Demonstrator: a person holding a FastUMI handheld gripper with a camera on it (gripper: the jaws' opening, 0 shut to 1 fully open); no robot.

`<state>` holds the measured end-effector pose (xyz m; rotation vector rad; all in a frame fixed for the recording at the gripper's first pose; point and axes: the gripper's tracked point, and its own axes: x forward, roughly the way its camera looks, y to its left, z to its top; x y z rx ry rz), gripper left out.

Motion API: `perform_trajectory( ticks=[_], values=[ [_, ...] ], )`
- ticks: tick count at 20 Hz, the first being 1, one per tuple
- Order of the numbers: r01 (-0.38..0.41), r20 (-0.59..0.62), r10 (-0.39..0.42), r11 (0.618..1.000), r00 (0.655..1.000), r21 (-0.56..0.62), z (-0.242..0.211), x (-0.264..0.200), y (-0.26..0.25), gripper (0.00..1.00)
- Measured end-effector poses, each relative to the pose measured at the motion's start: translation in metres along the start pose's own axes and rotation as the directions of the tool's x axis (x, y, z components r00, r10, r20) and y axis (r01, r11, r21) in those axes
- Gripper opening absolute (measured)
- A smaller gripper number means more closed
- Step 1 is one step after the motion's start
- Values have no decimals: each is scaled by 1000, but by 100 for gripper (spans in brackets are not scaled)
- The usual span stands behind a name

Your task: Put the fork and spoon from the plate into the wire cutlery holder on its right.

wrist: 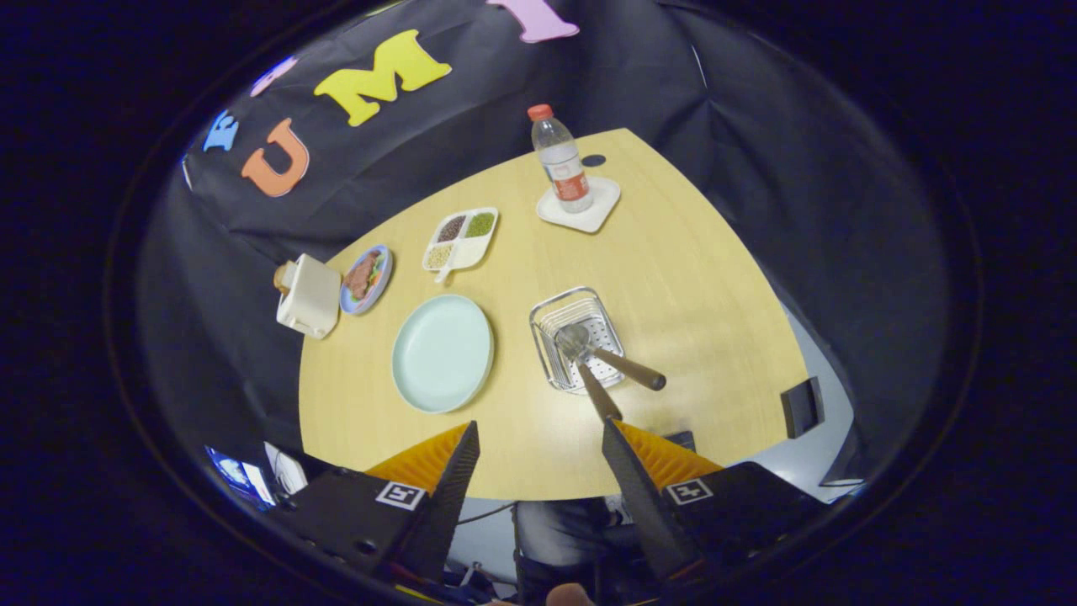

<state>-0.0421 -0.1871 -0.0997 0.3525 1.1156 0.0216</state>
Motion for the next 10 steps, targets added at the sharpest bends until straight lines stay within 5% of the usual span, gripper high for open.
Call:
perform_trajectory(
  ticks=[3, 6, 10],
  values=[
    [3, 128, 4, 998, 992, -60, 12, -8, 16, 90],
    [18, 320, 24, 991, 947, -129, 30, -19, 37, 91],
    [137, 630, 38, 964, 776, -228, 54, -44, 58, 90]
  ],
)
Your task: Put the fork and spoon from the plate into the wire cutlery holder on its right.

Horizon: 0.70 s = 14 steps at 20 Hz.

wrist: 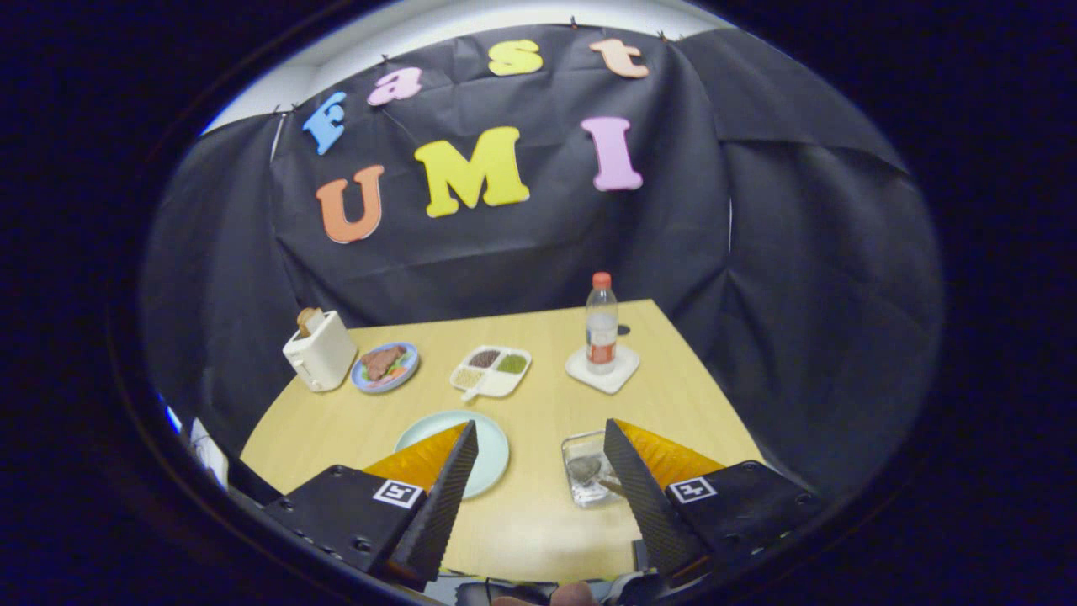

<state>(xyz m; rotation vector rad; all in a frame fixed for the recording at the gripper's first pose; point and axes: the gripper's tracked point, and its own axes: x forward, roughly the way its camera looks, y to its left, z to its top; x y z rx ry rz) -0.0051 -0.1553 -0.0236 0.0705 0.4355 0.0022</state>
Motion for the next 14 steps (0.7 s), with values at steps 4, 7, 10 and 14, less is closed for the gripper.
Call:
perform_trajectory(
  ticks=[4, 7, 10, 14],
  values=[
    [0, 210, -6, 1000, 978, 30, 3, -21, 22, 91],
    [-11, 304, -11, 997, 953, 73, -1, -33, 39, 91],
    [2, 391, -13, 1000, 920, 28, -2, -42, 58, 92],
    [14, 455, 15, 998, 890, -60, 4, -54, 84, 96]
  ],
)
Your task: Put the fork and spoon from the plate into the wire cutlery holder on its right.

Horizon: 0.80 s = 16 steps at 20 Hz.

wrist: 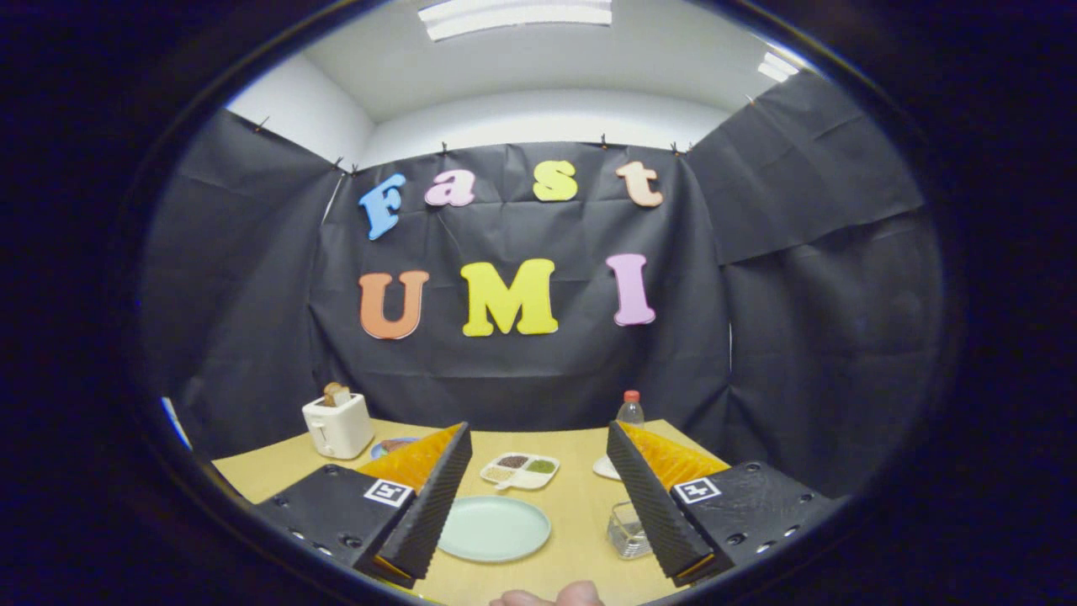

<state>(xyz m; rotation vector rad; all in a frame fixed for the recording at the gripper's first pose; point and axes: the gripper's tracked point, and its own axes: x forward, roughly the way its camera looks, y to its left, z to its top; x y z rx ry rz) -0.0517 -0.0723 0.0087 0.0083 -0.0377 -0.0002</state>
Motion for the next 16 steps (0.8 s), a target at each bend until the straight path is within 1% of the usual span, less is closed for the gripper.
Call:
perform_trajectory(
  ticks=[1, 6, 7, 9, 12, 16],
  values=[
    [-19, 9, 19, 1000, 1000, 1, 3, -3, 11, 98],
    [-35, 43, 35, 999, 998, -12, 10, 3, 31, 97],
    [-27, 33, 27, 999, 999, -19, 8, 6, 30, 97],
    [-38, 3, 38, 999, 999, 11, 1, 11, 42, 97],
    [-44, -8, 44, 999, 999, 15, -1, 19, 54, 96],
    [-79, -32, 82, 994, 996, 72, -3, 24, 76, 97]
  ],
)
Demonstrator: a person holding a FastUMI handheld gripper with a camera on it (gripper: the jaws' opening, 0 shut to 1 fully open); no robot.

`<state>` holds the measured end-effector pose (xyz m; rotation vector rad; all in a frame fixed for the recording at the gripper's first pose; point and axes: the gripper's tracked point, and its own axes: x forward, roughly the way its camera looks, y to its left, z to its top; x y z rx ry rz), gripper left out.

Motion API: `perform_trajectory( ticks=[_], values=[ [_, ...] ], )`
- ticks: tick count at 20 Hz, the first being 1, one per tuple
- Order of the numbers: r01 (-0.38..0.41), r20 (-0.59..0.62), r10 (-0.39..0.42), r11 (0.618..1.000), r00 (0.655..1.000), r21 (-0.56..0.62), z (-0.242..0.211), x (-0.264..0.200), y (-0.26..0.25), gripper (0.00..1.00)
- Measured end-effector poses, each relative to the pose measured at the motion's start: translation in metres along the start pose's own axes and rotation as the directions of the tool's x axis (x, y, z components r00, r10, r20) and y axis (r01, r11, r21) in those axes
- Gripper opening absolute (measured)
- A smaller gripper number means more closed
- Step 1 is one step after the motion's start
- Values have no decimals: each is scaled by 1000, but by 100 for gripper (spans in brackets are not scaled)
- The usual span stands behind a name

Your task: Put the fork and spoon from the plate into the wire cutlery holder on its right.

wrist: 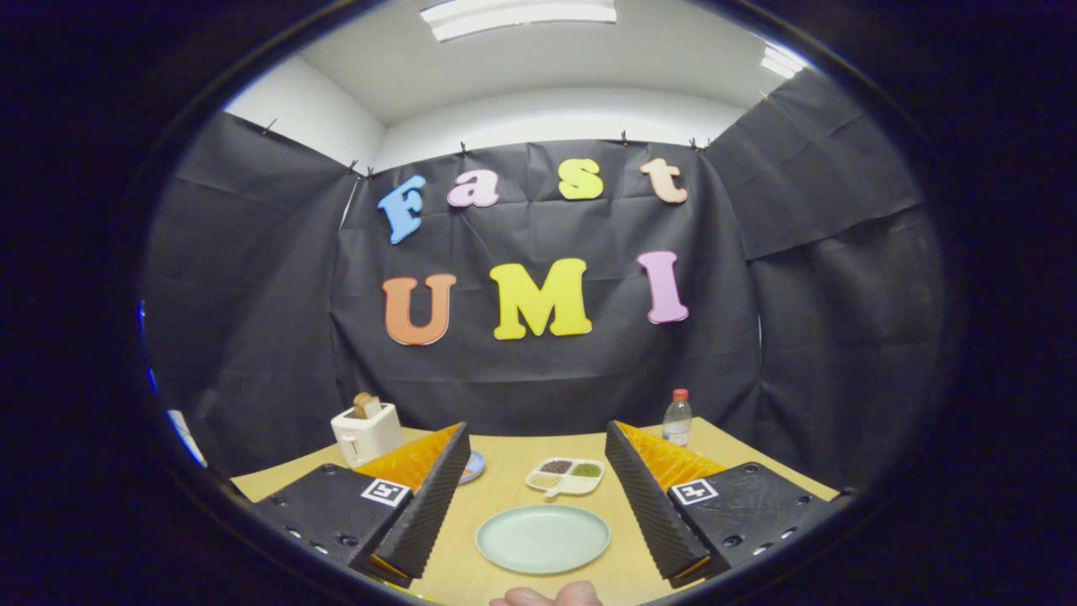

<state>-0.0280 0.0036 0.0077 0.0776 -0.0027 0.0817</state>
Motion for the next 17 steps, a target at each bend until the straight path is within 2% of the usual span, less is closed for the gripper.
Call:
perform_trajectory(
  ticks=[6, 12, 17],
  values=[
    [31, 9, -31, 999, 999, -18, -11, 13, -12, 96],
    [17, 107, -12, 999, 994, -43, 5, 7, -14, 96],
    [23, 110, -16, 998, 994, -65, -1, 2, -20, 96]
  ],
)
